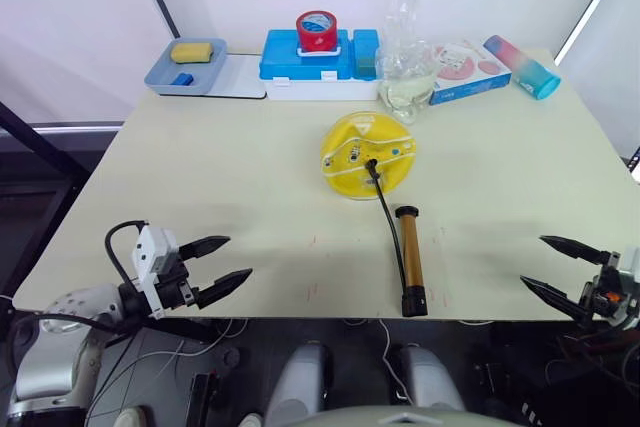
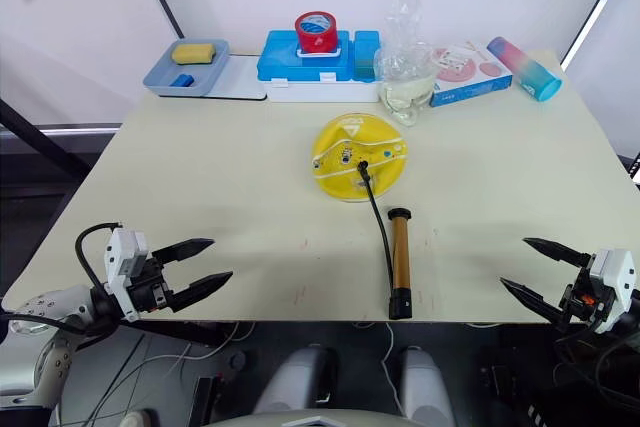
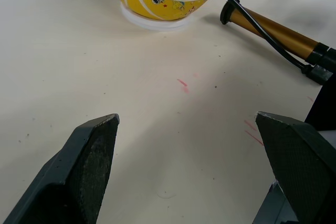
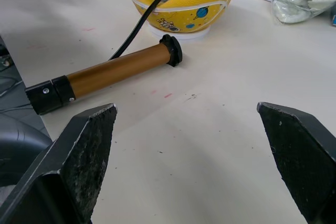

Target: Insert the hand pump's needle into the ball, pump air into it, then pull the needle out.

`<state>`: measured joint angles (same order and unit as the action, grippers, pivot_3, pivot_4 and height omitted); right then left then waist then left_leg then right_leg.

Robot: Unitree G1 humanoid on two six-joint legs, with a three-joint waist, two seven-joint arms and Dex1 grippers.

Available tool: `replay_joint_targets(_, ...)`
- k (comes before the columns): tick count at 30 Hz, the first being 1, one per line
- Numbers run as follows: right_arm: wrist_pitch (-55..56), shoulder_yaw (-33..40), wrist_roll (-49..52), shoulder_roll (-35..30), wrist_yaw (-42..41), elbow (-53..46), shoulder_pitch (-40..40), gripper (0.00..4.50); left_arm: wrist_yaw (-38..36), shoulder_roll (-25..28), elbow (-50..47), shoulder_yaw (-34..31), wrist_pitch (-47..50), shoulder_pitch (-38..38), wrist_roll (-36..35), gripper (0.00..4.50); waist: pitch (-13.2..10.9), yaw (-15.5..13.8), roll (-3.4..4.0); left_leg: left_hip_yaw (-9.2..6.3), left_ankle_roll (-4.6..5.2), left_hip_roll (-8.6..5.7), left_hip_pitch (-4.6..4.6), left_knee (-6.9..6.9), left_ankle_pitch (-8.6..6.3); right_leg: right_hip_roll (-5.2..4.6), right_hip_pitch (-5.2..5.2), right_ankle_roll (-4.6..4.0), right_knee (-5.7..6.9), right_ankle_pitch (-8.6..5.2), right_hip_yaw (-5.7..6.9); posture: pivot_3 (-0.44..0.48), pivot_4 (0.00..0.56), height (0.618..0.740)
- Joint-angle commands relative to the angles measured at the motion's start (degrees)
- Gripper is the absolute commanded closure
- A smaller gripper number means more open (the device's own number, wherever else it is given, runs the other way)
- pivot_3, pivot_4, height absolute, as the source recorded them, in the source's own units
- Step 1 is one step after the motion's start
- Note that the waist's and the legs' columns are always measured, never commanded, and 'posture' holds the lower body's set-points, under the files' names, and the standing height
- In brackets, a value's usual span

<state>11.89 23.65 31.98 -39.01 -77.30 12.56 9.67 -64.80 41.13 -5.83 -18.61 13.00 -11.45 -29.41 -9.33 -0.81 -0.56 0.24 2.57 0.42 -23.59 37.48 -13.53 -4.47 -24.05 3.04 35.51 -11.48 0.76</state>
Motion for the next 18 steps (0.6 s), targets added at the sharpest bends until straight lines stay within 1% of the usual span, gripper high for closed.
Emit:
replay_joint_targets(1, 0.34, 2.47, 1.79, -1.15, -1.05, -0.89, 0.7, 0.0, 0.38, 0.07, -2.69, 0.38, -0.83, -0.4, 0.08, 0.09, 0.0, -0.01, 0.0, 0.01, 0.0, 0.0, 0.0, 0.0, 0.0, 0.0, 0.0, 0.0, 0.0, 0.0, 0.0, 0.0, 0.15, 0.739)
replay_joint_targets(5, -2.48, 2.61, 3.81, -2.14, -2.64, -4.78, 2.93, 0.0, 0.51, -0.32, -4.51, 4.34, 1.36, 0.75, -0.01, 0.09, 0.0, -0.07, 0.01, 0.03, 0.0, 0.0, 0.01, 0.0, 0.0, -0.01, 0.0, 0.0, 0.01, 0.01, -0.03, 0.0, 0.15, 0.739)
replay_joint_targets(10, -4.21, 2.11, 5.07, -2.07, -2.54, -9.53, 5.35, 0.0, 1.45, -1.78, -5.44, 9.96, 3.46, 3.48, 0.42, 0.09, 0.01, -0.06, 0.01, 0.1, 0.0, -0.01, 0.1, 0.0, 0.0, 0.01, 0.02, 0.04, 0.1, -0.01, -0.09, 0.0, 0.15, 0.739)
replay_joint_targets(18, -5.69, 1.93, 5.98, -1.21, -1.49, -15.45, 7.83, 0.0, 6.63, -9.06, -4.31, 21.48, 8.49, 12.49, 3.28, 0.09, -0.01, -0.08, -0.05, 0.27, 0.01, -0.02, 0.34, 0.04, 0.0, 0.03, 0.18, 0.09, 0.2, -0.02, -0.24, 0.0, 0.15, 0.739)
